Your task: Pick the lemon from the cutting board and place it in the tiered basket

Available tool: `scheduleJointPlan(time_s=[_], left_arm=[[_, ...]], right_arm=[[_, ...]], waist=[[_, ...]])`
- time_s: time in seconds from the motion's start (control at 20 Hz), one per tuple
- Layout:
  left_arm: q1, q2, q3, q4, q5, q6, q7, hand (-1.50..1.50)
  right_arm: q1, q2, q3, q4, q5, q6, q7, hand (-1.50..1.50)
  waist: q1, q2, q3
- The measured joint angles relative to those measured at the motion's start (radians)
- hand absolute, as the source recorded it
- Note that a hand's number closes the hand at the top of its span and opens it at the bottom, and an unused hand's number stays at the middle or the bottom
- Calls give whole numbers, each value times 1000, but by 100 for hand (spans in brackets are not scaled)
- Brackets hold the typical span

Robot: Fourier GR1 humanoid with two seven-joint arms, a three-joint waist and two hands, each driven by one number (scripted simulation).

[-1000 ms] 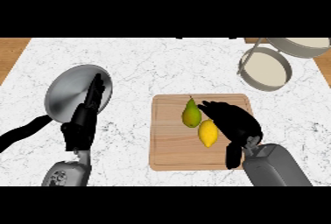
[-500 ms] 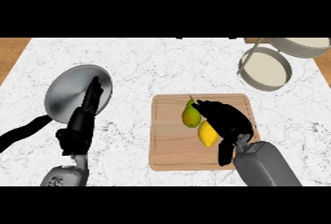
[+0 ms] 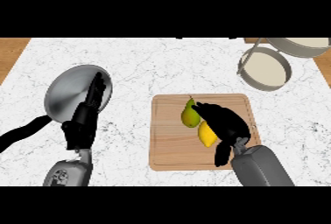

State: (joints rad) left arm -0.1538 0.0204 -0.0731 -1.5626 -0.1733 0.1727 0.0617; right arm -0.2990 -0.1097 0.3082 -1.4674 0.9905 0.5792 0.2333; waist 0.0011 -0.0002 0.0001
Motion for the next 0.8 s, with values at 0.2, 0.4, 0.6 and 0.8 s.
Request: scheduleJointPlan(time_s=[0.2, 0.4, 0.6, 0.8], left_arm=[[-3, 12, 15, -2, 13, -20, -2, 0], [12, 8, 10, -10, 8, -17, -7, 0], [23, 12, 1, -31, 6, -13, 7, 0], [38, 8, -2, -26, 5, -9, -10, 0]], right_arm=[[-3, 14, 6, 42, 50, -108, -34, 150], [16, -17, 42, 50, 122, -231, -100, 150], [29, -114, 50, 75, 177, -263, -167, 150], [57, -263, 44, 90, 216, -250, -246, 150]], waist=[[0, -4, -1], [0, -7, -2], [1, -10, -4], [-1, -7, -3]])
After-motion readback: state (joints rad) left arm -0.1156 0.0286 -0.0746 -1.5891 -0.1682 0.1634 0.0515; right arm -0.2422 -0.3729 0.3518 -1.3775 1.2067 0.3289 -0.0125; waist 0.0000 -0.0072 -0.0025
